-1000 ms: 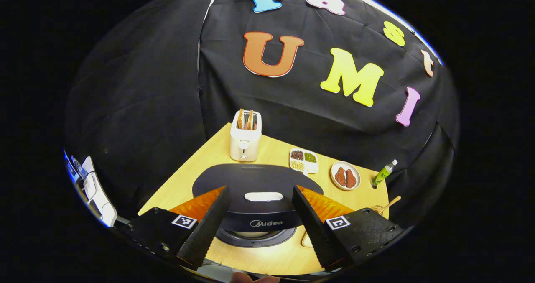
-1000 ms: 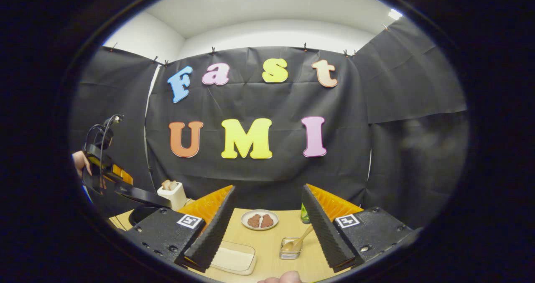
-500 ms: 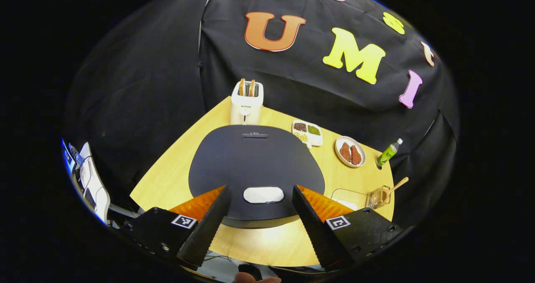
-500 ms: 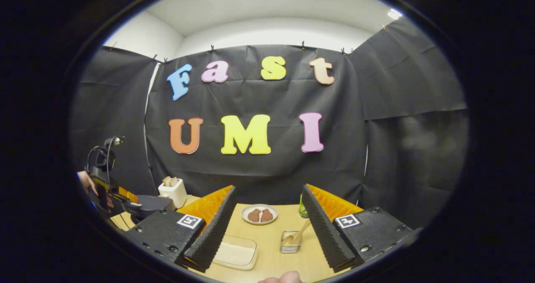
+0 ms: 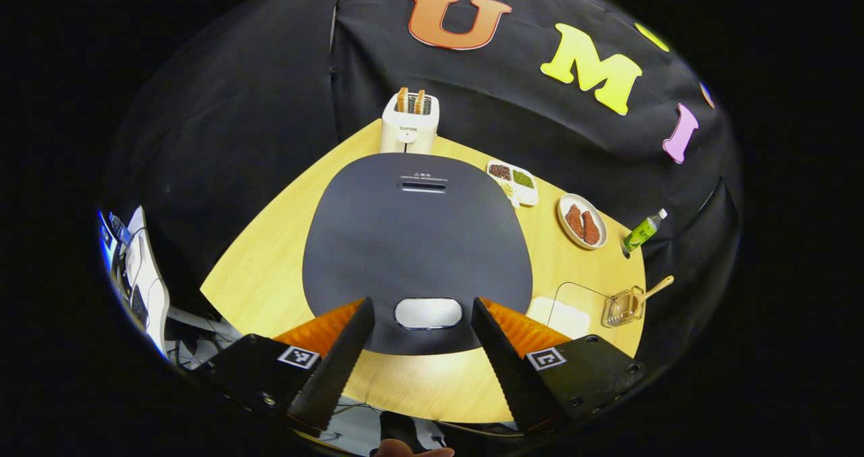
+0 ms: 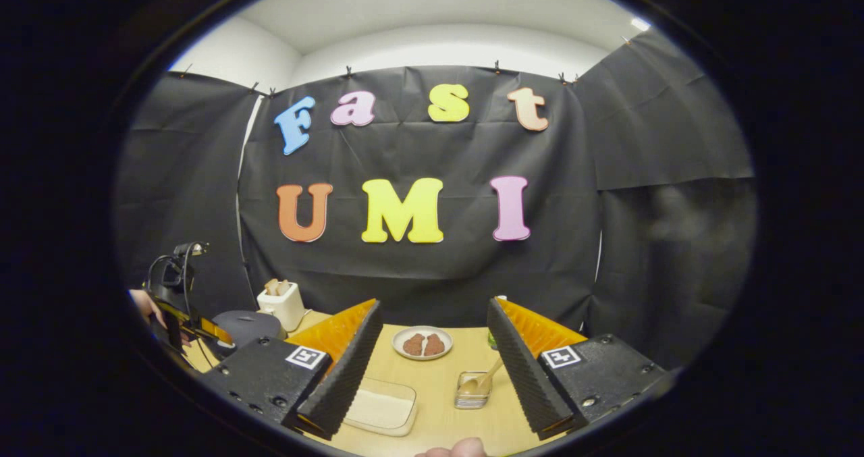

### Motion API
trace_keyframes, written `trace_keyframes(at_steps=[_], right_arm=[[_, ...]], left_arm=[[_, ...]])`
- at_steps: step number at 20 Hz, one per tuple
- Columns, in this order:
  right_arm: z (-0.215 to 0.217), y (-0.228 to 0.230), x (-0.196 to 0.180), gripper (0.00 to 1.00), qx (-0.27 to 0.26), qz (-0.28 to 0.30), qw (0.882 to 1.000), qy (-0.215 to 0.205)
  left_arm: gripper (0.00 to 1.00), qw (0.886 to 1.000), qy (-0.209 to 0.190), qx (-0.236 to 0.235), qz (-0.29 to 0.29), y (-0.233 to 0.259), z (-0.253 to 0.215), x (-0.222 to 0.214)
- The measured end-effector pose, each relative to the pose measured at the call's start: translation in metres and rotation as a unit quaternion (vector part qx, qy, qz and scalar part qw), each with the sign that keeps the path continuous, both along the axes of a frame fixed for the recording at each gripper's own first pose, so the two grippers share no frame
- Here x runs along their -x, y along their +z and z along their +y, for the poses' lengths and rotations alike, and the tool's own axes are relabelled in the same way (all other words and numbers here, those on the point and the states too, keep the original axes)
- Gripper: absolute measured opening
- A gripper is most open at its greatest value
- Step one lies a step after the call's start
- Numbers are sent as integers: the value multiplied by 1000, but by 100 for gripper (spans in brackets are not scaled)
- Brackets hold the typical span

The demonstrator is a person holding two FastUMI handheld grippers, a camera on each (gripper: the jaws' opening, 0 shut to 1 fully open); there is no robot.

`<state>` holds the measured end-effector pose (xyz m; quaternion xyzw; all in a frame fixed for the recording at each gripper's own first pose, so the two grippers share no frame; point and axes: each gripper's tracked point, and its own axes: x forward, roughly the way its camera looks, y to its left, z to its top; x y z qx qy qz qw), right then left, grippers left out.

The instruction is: Close the left gripper, press the button to open the rice cooker; take a wooden spoon from the chopstick holder with the right hand, scoop a spoonful of rice and pour it into the rice cooker, then put the wooden spoon back into the chopstick holder.

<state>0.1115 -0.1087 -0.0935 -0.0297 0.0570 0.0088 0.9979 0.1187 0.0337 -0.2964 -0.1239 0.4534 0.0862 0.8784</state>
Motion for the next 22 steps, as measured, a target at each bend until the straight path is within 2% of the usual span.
trace_keyframes(at_steps=[1, 4, 7, 10, 14, 18, 22], right_arm=[[0, -2, -4, 100, -6, 2, 1000, 1], [6, -10, -17, 100, -19, 7, 1000, 8], [14, -21, -30, 100, -29, 17, 999, 21], [17, -27, -44, 100, -39, 23, 998, 31], [16, -18, -53, 100, -38, 18, 998, 38], [15, 15, -29, 100, -33, -13, 999, 26], [20, 53, 21, 100, -29, -50, 998, 9]], left_arm=[[95, 1000, 2, -6, 2, -1, 1, 2], [96, 999, -3, -30, 22, -13, 1, 9], [96, 998, -15, -61, 11, -16, 4, 3], [96, 999, 11, -45, 3, -14, 1, 3], [96, 999, 23, -26, -23, -8, -1, -1], [95, 998, 25, 3, -63, 23, -10, 8], [95, 990, -8, -3, -140, 87, -27, 33]])
